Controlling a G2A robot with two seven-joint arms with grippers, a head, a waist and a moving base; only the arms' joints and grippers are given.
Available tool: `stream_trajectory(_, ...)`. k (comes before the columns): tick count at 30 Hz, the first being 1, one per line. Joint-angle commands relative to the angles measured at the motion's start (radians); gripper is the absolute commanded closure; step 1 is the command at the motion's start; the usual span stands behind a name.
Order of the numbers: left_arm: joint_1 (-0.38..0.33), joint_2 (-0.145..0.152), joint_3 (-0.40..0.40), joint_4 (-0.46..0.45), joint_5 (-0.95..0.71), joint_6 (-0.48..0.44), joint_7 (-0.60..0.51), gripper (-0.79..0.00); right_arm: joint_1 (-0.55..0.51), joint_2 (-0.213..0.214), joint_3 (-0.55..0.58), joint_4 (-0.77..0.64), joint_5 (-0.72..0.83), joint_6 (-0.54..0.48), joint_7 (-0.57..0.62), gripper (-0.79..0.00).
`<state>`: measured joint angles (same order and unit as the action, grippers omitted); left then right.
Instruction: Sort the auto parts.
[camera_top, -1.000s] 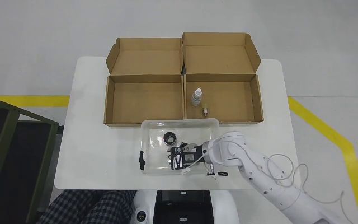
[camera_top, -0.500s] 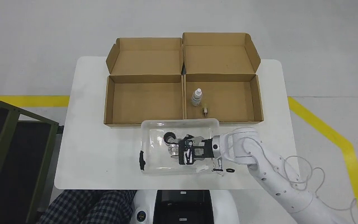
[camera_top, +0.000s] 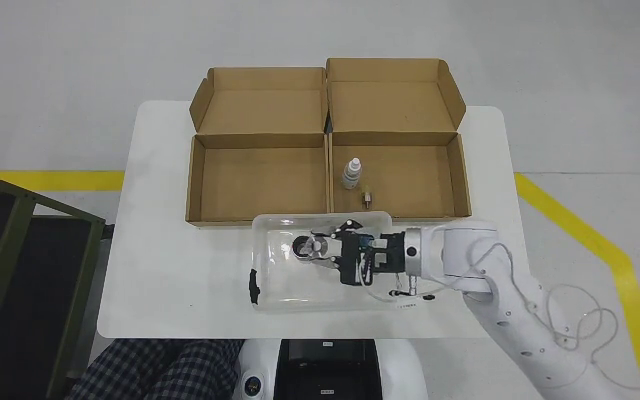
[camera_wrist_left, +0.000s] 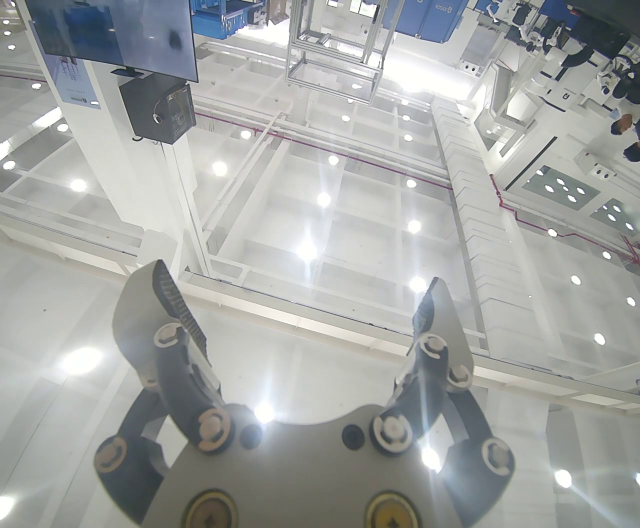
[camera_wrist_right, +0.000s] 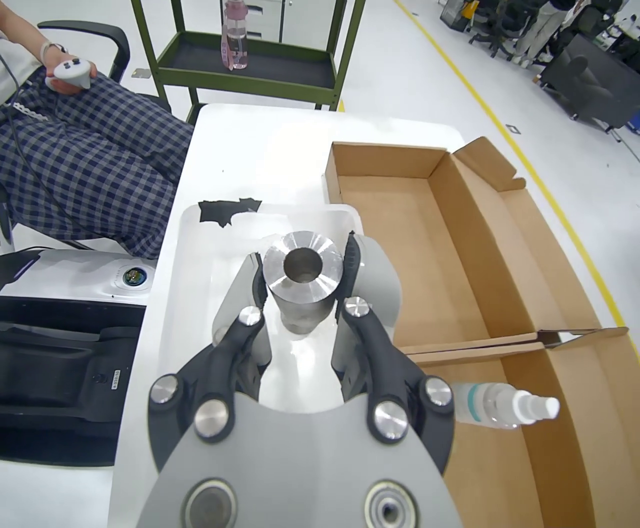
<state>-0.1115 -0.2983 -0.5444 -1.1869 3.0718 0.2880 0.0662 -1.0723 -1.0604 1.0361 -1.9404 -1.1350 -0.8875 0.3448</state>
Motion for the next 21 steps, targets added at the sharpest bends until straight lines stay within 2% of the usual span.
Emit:
stream_trajectory(1, 0.0, 0.0, 0.0, 0.0, 0.0, 0.0, 0.0, -0.785, -0.001, 0.002, 0.013, -0.013, 0.005, 0.005, -0.005, 0.0)
stream_trajectory(21, 0.0, 0.0, 0.0, 0.0, 0.0, 0.0, 0.0, -0.785, -0.037, 0.014, 0.091, -0.147, 0.023, 0.05, -0.039, 0.0)
